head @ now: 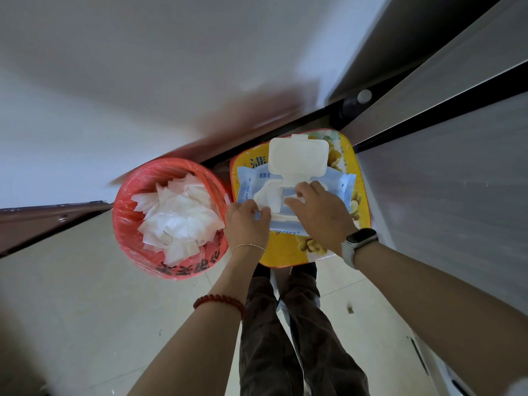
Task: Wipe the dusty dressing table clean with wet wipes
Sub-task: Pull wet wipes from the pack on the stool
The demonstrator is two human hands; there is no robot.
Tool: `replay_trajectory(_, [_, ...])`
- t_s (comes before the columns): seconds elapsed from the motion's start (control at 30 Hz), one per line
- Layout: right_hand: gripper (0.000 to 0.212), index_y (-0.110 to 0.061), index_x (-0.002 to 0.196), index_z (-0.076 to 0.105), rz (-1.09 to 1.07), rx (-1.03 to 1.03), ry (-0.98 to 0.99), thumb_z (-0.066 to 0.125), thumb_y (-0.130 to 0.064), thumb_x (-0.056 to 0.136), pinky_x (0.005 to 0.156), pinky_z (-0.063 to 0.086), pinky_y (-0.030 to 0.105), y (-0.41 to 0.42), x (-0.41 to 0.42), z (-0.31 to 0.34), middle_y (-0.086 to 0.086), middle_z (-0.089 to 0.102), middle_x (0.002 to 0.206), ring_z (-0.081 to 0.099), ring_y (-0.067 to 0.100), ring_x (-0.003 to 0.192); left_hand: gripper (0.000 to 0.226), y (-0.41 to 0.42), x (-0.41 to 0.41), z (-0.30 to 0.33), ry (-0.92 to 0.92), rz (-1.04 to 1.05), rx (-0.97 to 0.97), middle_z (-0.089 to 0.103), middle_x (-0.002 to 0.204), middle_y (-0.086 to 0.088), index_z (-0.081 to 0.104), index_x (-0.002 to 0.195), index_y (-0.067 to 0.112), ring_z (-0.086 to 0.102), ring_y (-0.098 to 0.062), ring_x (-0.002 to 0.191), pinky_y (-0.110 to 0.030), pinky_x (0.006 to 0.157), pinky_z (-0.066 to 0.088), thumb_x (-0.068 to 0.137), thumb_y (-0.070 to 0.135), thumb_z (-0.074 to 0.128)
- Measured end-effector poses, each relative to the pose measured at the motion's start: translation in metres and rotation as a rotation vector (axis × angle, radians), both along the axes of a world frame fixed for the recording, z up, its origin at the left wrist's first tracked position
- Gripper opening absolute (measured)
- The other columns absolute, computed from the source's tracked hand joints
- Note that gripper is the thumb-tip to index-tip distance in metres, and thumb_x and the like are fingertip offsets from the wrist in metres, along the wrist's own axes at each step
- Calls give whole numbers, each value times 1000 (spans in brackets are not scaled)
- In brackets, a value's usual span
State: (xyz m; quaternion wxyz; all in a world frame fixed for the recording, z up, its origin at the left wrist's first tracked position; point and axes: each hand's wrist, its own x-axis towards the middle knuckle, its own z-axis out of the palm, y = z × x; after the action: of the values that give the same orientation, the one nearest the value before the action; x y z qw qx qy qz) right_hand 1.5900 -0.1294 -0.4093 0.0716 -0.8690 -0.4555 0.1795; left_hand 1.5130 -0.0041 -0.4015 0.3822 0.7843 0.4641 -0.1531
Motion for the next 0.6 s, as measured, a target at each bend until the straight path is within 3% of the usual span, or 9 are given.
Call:
replay_trajectory(0.13, [32,-6,69,60,89,-36,-59,80,4,45,37,24,17,8,7,2,13,57,75,54,29,61,24,1,0,-2,0,-8,0,52,95,-21,43,68,10,47,-32,94,-32,73,33,84,19,58])
replay_trajectory(0.23, [26,-4,72,56,121,5,-178,74,1,54,37,23,20,12,8,-4,10,57,72,52,25,63,23,1,0,-3,4,-11,4,49,92,-17,44,68,10,48,-32,94,-31,72,33,84,20,59])
replay_trajectory(0.37, [28,-8,87,40,73,-9,-188,61,2,73,44,39,26,11,2,-13,11,52,77,50,25,73,23,2,0,-3,3,-17,2,50,93,-16,45,68,11,49,-32,94,-31,73,35,83,21,58])
replay_trajectory(0.43, [3,-2,88,47,-146,52,-21,47,-5,88,56,44,33,9,-2,-8,13,51,85,50,28,79,23,2,0,-3,5,-18,-3,45,90,-11,45,68,10,49,-32,93,-32,73,36,83,21,58])
replay_trajectory(0.5, [14,1,83,51,-434,227,200,42,-6,91,65,46,39,9,-5,-4,17,51,87,49,29,82,22,2,0,-3,3,-15,-2,44,89,-9,47,69,10,50,-32,93,-33,75,38,84,21,58])
replay_trajectory(0.6, [4,1,88,52,-616,348,380,48,1,88,73,43,36,3,-11,-2,14,49,90,46,25,84,19,2,1,-2,15,-4,-8,44,89,-8,56,76,5,51,-34,93,-34,76,39,84,22,59])
